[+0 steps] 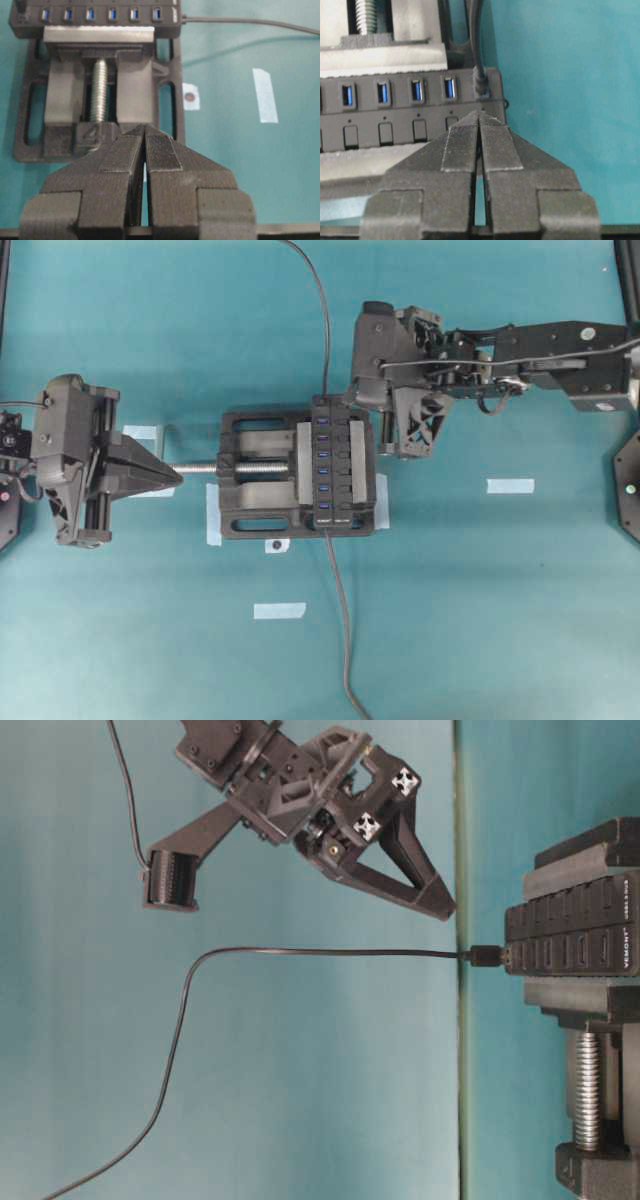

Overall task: Insert the USB into the second port from the front of the fixed hub.
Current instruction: 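Lower the right gripper toward the black USB plug at the end port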

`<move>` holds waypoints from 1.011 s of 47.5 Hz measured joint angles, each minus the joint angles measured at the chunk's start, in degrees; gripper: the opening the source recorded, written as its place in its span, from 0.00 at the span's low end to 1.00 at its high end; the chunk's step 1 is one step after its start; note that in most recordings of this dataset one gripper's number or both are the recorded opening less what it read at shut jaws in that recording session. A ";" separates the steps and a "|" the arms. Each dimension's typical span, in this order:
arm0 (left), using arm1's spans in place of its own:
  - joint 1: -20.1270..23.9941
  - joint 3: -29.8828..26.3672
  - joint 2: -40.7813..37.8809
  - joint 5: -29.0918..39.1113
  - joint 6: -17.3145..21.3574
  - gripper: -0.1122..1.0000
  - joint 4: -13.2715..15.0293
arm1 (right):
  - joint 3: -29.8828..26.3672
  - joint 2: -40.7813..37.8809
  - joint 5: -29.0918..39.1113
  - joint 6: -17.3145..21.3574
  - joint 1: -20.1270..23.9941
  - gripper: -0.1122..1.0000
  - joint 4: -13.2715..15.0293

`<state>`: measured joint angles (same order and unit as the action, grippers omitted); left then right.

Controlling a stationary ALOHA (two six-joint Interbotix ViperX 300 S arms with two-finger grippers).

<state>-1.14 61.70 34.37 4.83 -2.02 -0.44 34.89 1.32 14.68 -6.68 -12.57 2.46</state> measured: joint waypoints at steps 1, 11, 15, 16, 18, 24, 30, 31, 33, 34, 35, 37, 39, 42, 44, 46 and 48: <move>0.09 0.00 0.00 0.00 0.00 0.10 0.00 | 0.00 0.00 0.00 0.00 -0.18 0.11 0.00; 0.00 0.00 -0.09 0.00 0.09 0.10 -0.09 | -0.09 -0.44 -0.18 0.00 -0.18 0.12 0.00; 0.09 0.00 -0.09 0.00 0.00 0.10 0.00 | -0.09 -0.53 -0.18 -0.09 -0.18 0.12 0.00; 0.09 0.00 -0.09 -0.09 0.00 0.10 0.00 | -0.09 -0.44 -0.26 0.00 -0.18 0.12 0.00; 0.09 0.00 0.00 0.00 0.00 0.10 0.00 | -0.09 -0.53 -0.18 -0.09 -0.26 0.12 -0.09; 0.00 0.00 0.00 0.00 0.00 0.10 0.00 | -0.09 -0.62 -0.62 0.00 -0.53 0.12 0.00; 0.09 0.00 0.00 0.00 0.00 0.10 0.00 | -0.09 -0.70 -1.49 -0.09 -0.88 0.13 0.00; 0.09 0.00 0.00 0.00 0.00 0.10 0.00 | -0.18 -0.70 -1.67 0.00 -0.88 0.13 0.00; 0.09 0.00 0.00 0.00 0.00 0.10 0.00 | -0.18 -0.79 -1.93 0.00 -0.97 0.14 0.00; 0.09 0.00 0.00 0.00 0.00 0.10 0.00 | -0.26 -0.88 -2.20 0.00 -0.97 0.14 0.00; 0.09 0.00 0.00 0.00 0.00 0.10 0.00 | -0.26 -0.88 -2.29 -0.09 -1.05 0.14 0.00; 0.09 0.00 0.00 -0.09 0.00 0.10 0.00 | -0.26 -0.97 -2.55 0.00 -1.05 0.15 0.00; 0.09 0.00 0.00 -0.09 0.00 0.10 0.00 | -0.35 -1.23 -2.81 0.00 -1.14 0.15 0.00; 0.09 0.00 -0.09 0.00 0.00 0.10 0.00 | -0.35 -1.58 -2.99 -0.09 -1.14 0.16 0.00; 0.09 0.00 0.00 -0.09 0.00 0.10 0.00 | -0.35 -1.67 -3.08 -0.09 -1.14 0.17 0.00; 0.09 0.00 0.00 0.00 0.00 0.10 -0.09 | -0.35 -1.85 -3.08 -0.09 -1.14 0.19 0.00; 0.09 0.00 0.00 0.00 0.00 0.10 -0.09 | -0.44 -1.85 -3.34 -0.09 -1.14 0.21 0.00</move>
<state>-1.05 61.70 34.37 4.83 -2.02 -0.53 34.45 -0.53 11.34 -6.77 -13.71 2.46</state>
